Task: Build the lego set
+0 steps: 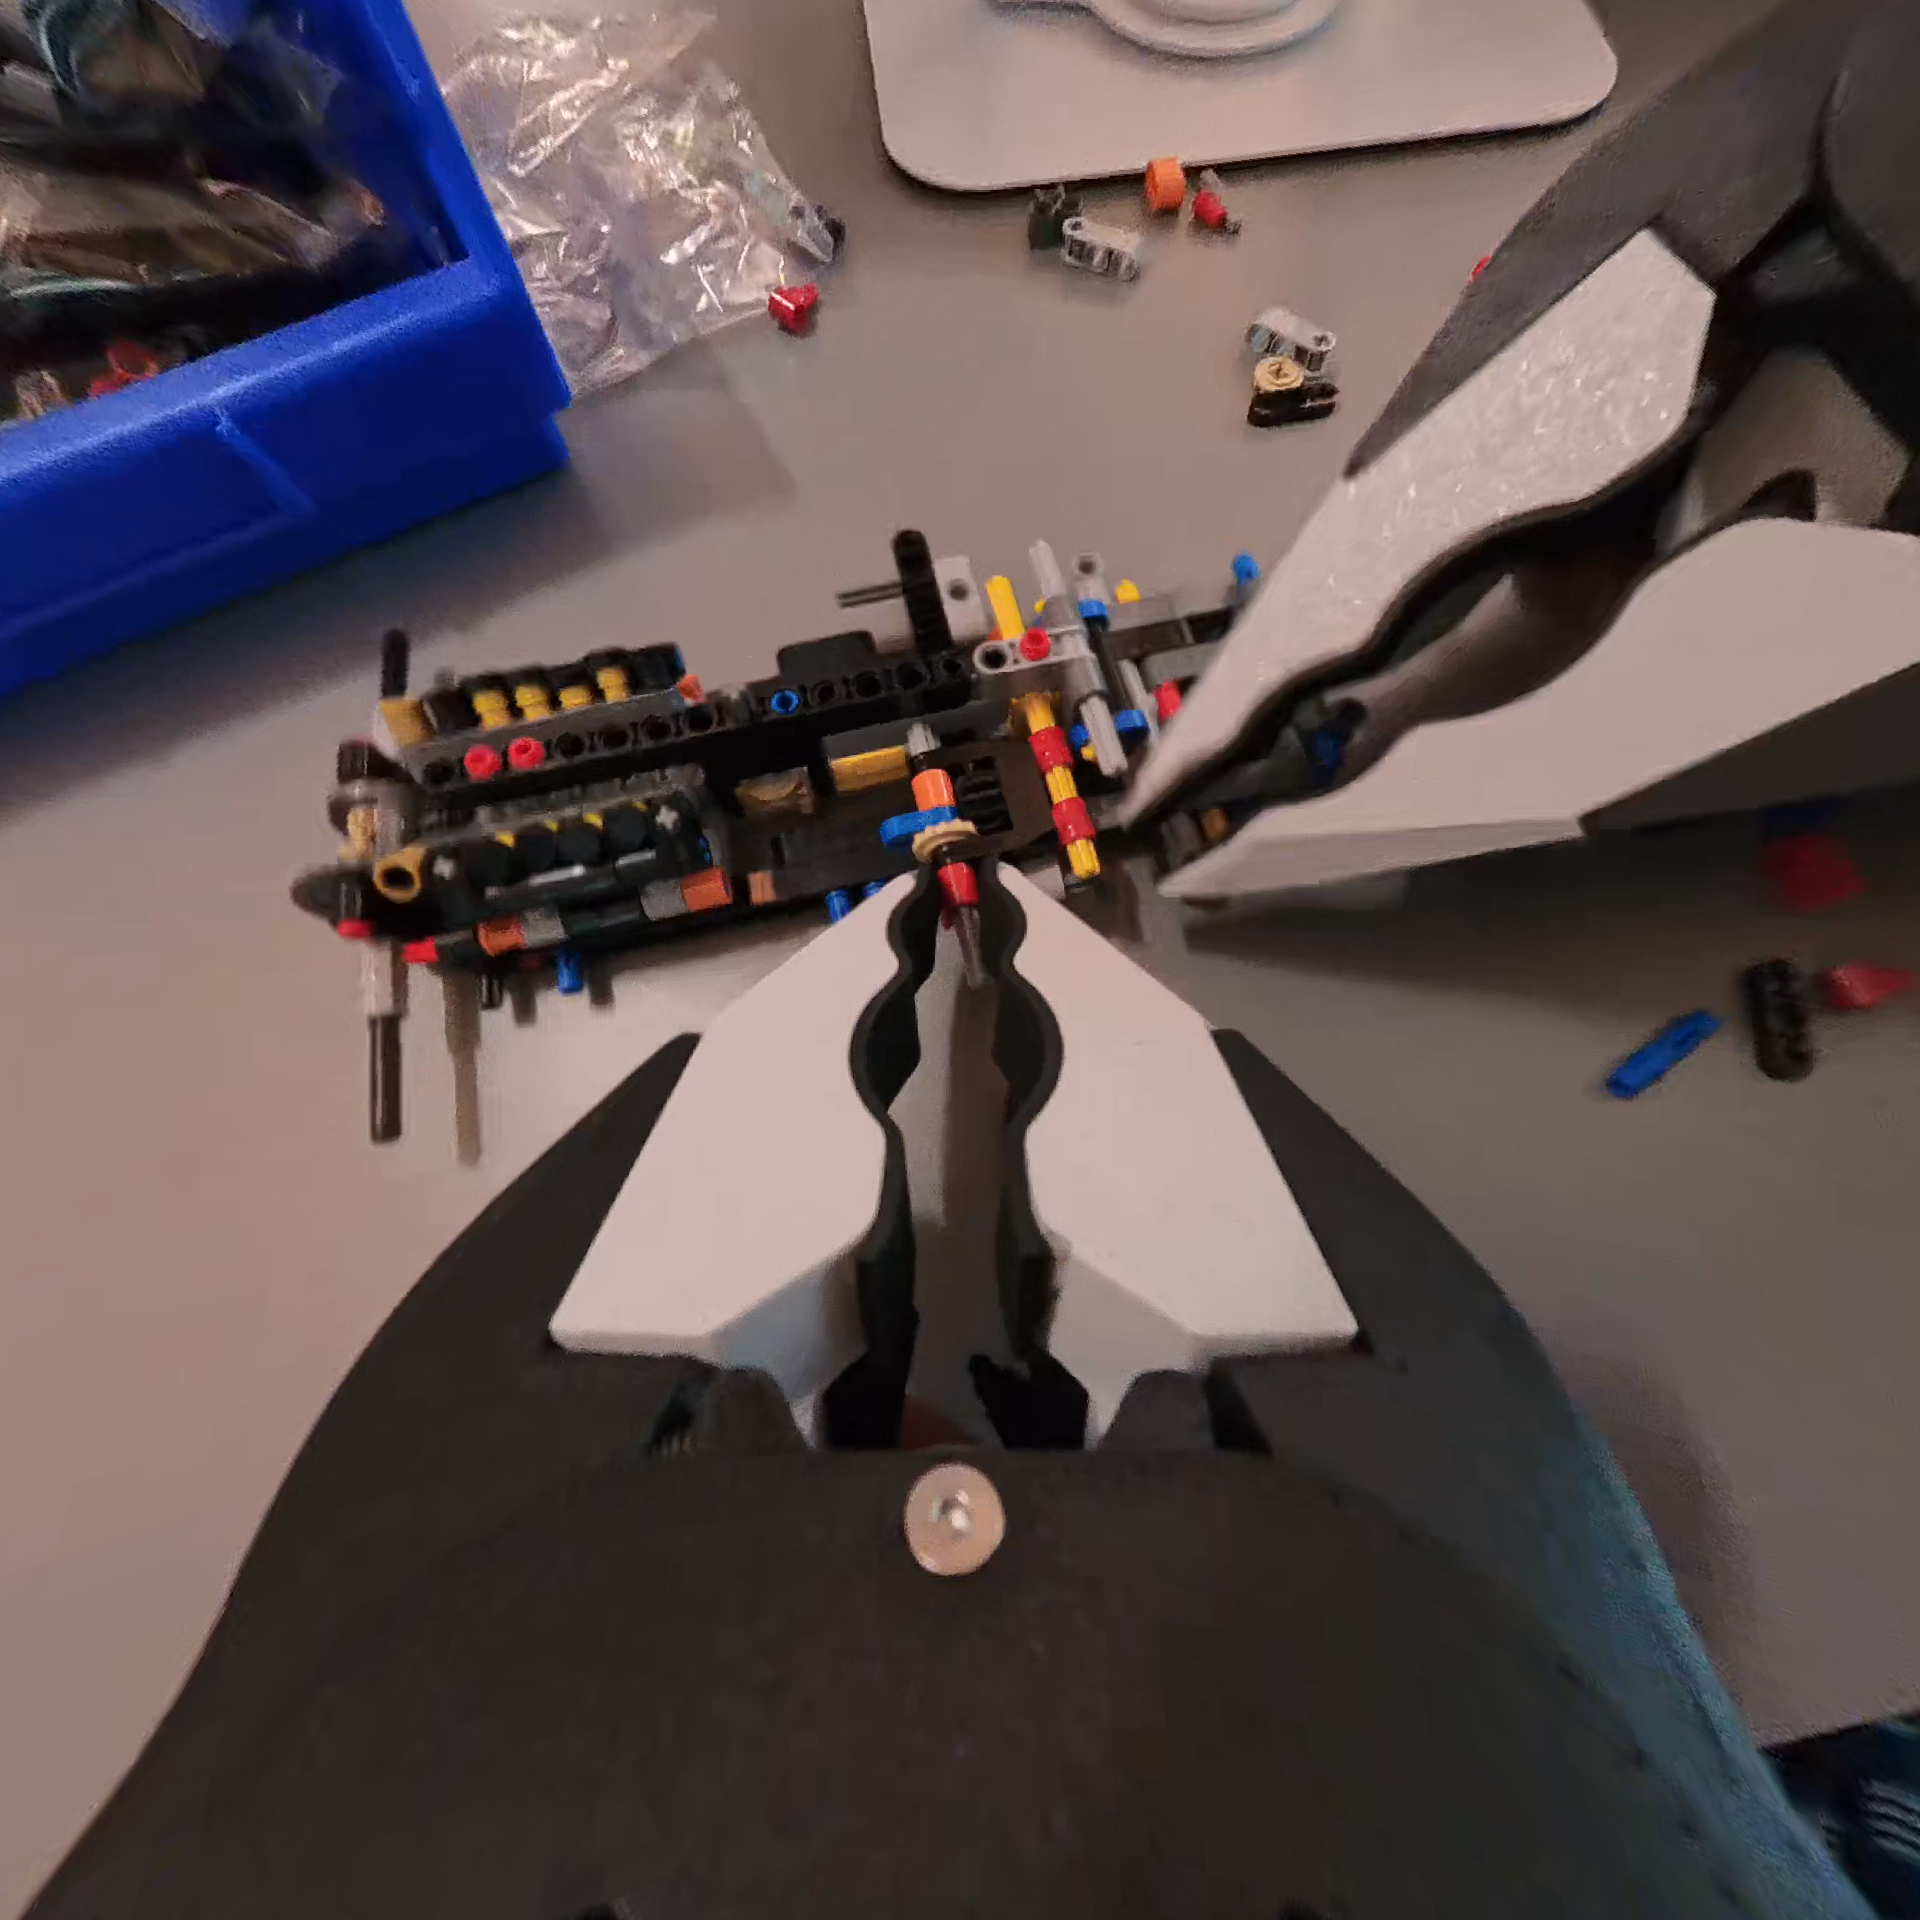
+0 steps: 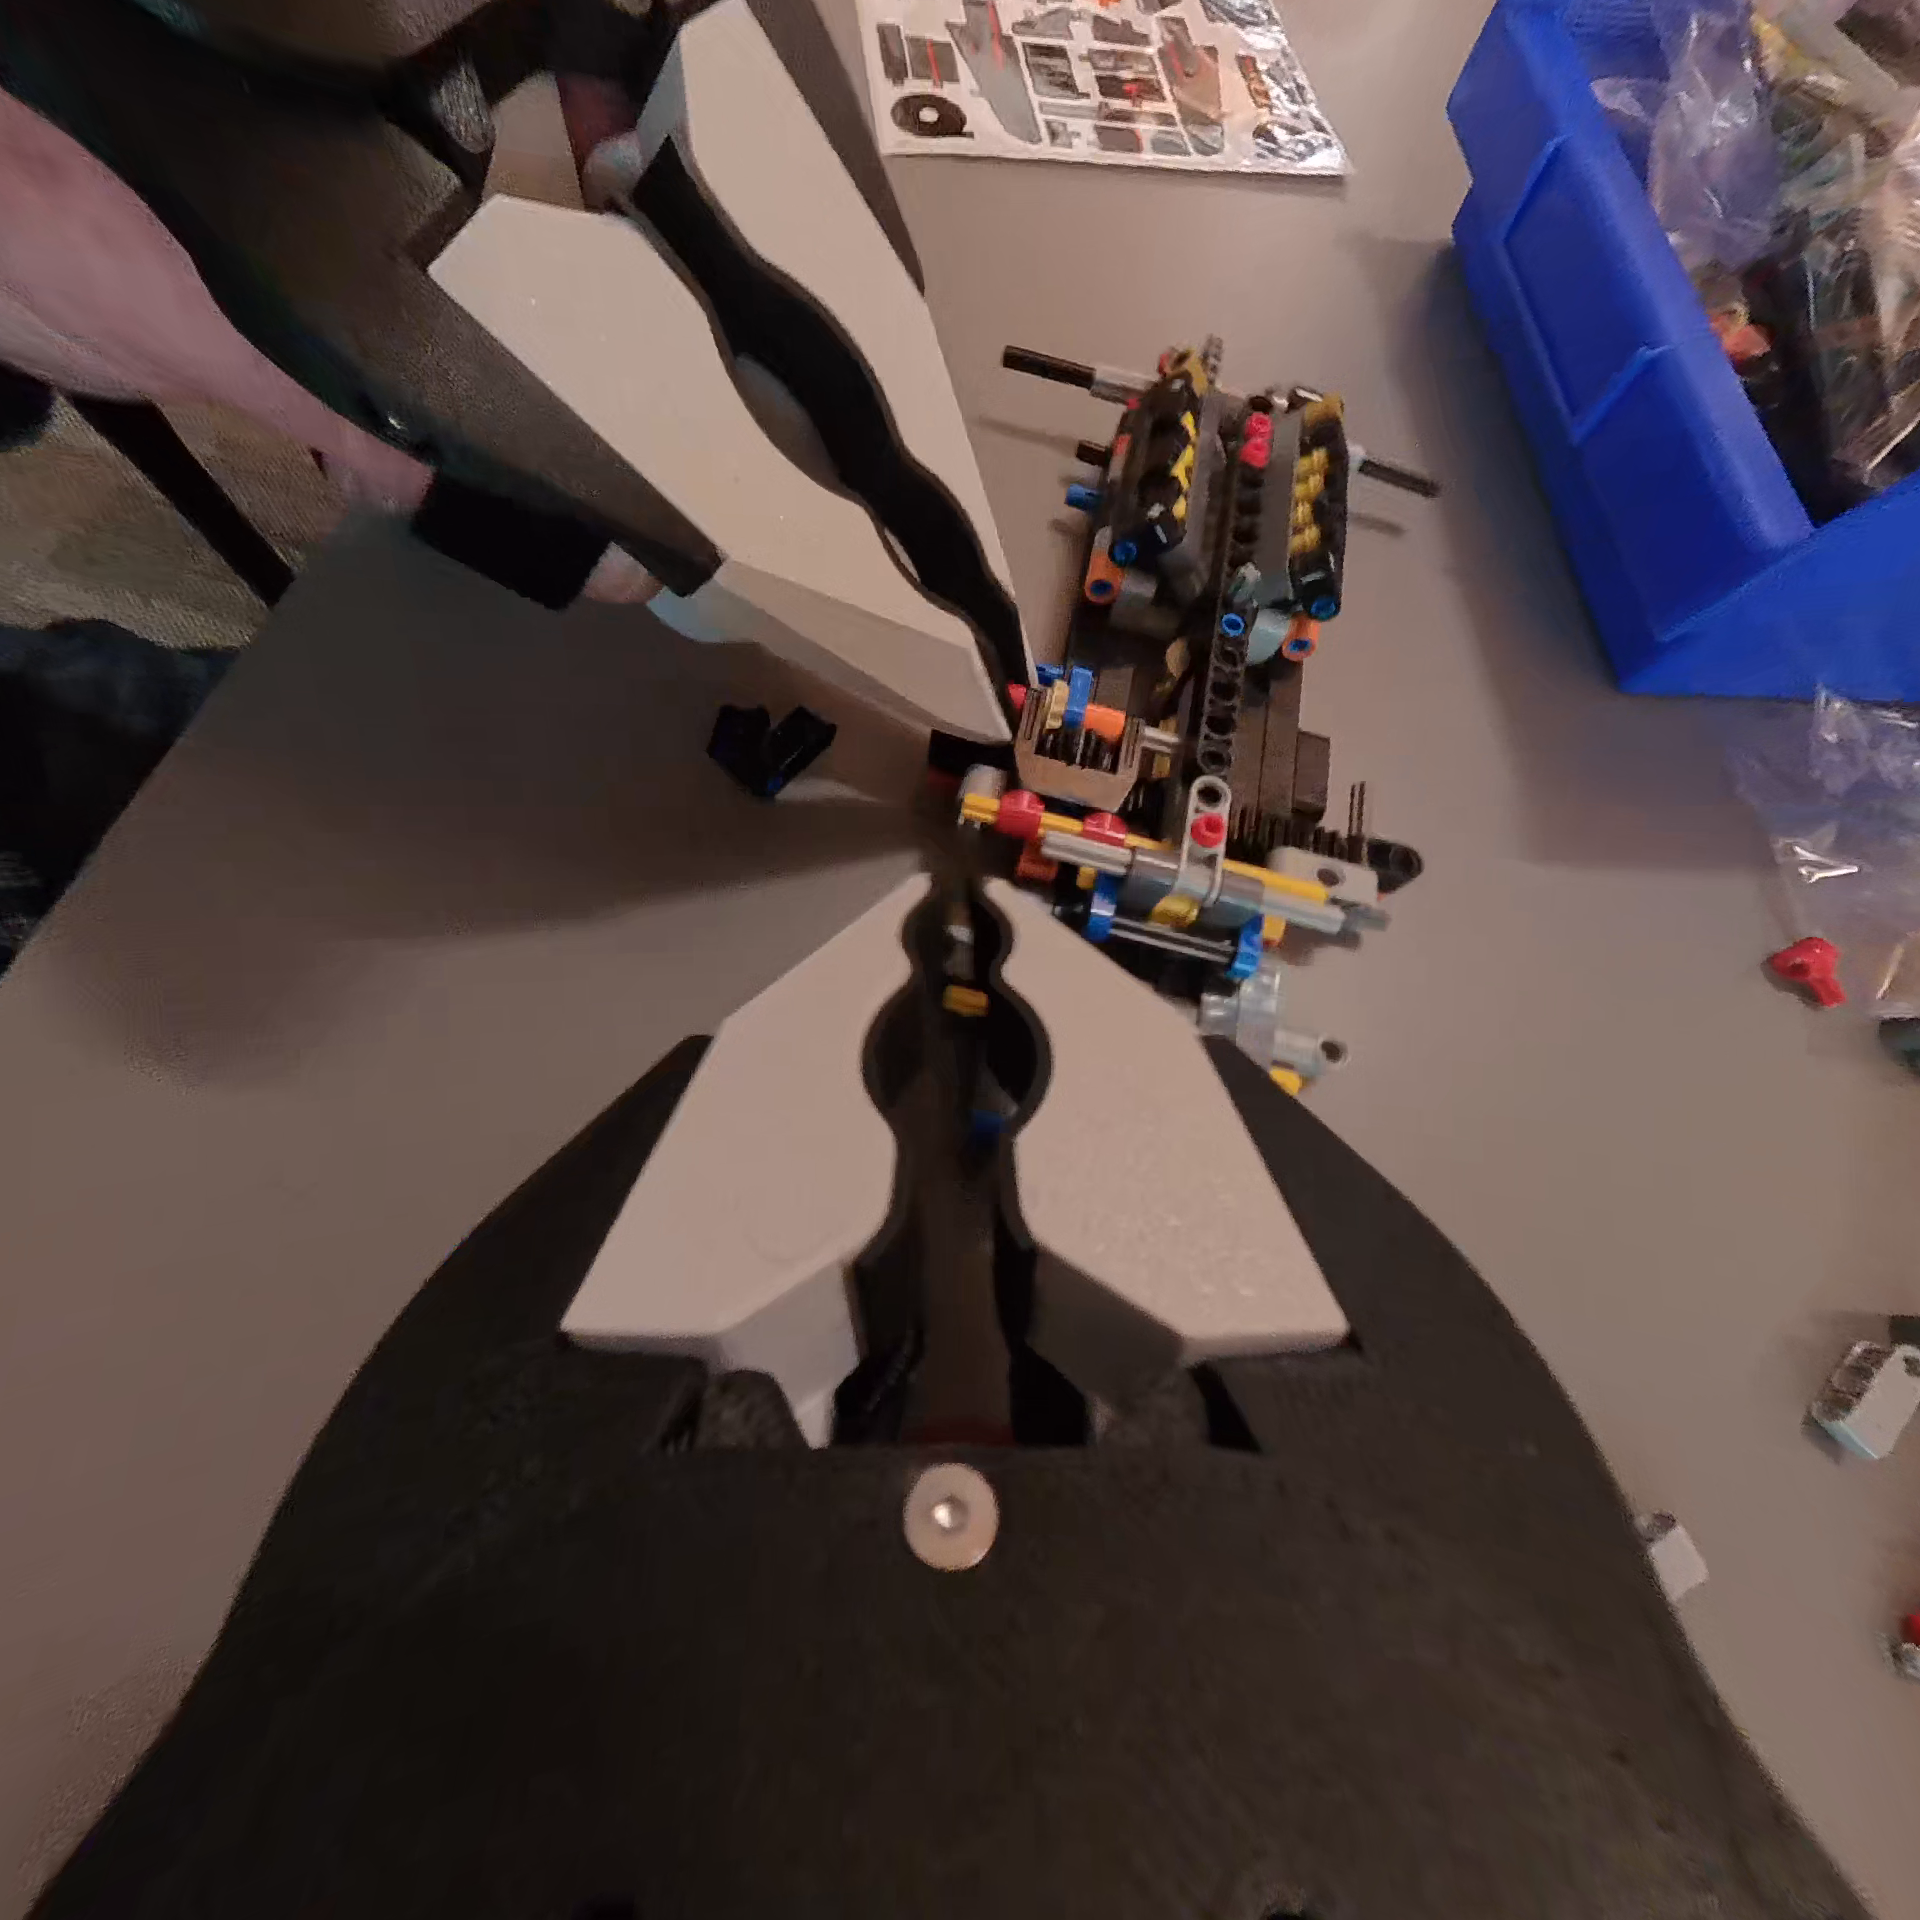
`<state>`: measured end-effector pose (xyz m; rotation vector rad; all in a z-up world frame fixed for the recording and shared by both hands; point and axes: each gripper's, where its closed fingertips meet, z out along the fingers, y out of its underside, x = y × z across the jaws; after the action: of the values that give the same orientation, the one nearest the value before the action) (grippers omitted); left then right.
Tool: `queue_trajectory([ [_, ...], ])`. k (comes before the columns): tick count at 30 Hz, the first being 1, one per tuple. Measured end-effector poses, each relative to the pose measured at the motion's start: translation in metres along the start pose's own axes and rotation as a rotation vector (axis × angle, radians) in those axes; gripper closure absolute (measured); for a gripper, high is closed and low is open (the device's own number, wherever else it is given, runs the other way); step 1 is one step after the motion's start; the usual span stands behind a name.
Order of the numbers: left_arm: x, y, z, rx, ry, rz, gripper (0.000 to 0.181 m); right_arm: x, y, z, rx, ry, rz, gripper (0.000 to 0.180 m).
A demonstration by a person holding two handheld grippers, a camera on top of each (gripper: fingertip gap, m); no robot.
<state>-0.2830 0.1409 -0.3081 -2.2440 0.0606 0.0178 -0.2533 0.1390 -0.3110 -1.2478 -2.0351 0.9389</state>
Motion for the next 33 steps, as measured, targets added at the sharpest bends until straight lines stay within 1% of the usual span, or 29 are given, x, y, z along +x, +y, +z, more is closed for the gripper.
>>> queue_trajectory([
  [1,-0.0008,0.0018,0.0012,-0.005,-0.001,-0.004,0.175,-0.0003,-0.0004,-0.0001,0.001,-0.005,0.009,0.163],
  [2,-0.0005,0.0030,0.0022,-0.008,-0.002,-0.001,0.175,-0.0011,-0.0010,0.0005,0.001,-0.006,0.007,0.160],
  [6,0.0043,-0.0002,0.0021,0.002,0.018,-0.037,0.175,0.0003,-0.0015,0.0034,-0.009,0.015,0.016,0.174],
  [9,0.0045,0.0009,0.0028,0.009,0.012,-0.070,0.175,0.0013,-0.0013,0.0044,-0.016,0.030,0.028,0.177],
  [12,0.0038,-0.0010,0.0024,0.023,0.006,-0.122,0.175,0.0026,-0.0023,0.0042,-0.013,0.054,0.051,0.176],
  [16,0.0043,-0.0031,0.0027,0.035,-0.012,-0.142,0.175,0.0020,-0.0014,0.0033,-0.021,0.099,0.057,0.170],
  [18,0.0047,-0.0033,0.0023,0.038,-0.024,-0.150,0.175,0.0007,-0.0009,0.0043,-0.033,0.127,0.056,0.171],
  [20,0.0044,-0.0044,0.0015,0.047,-0.038,-0.158,0.175,-0.0026,0.0005,0.0058,-0.057,0.142,0.049,0.164],
  [23,0.0059,-0.0042,0.0011,0.048,-0.036,-0.163,0.175,-0.0027,0.0005,0.0055,-0.073,0.188,0.008,0.170],
  [27,0.0073,-0.0026,0.0007,0.041,-0.042,-0.155,0.175,-0.0003,0.0003,0.0059,-0.077,0.204,0.042,0.177],
  [33,0.0071,-0.0004,-0.0010,0.036,-0.048,-0.149,0.176,-0.0012,-0.0007,0.0074,-0.056,0.189,0.092,0.178],
])
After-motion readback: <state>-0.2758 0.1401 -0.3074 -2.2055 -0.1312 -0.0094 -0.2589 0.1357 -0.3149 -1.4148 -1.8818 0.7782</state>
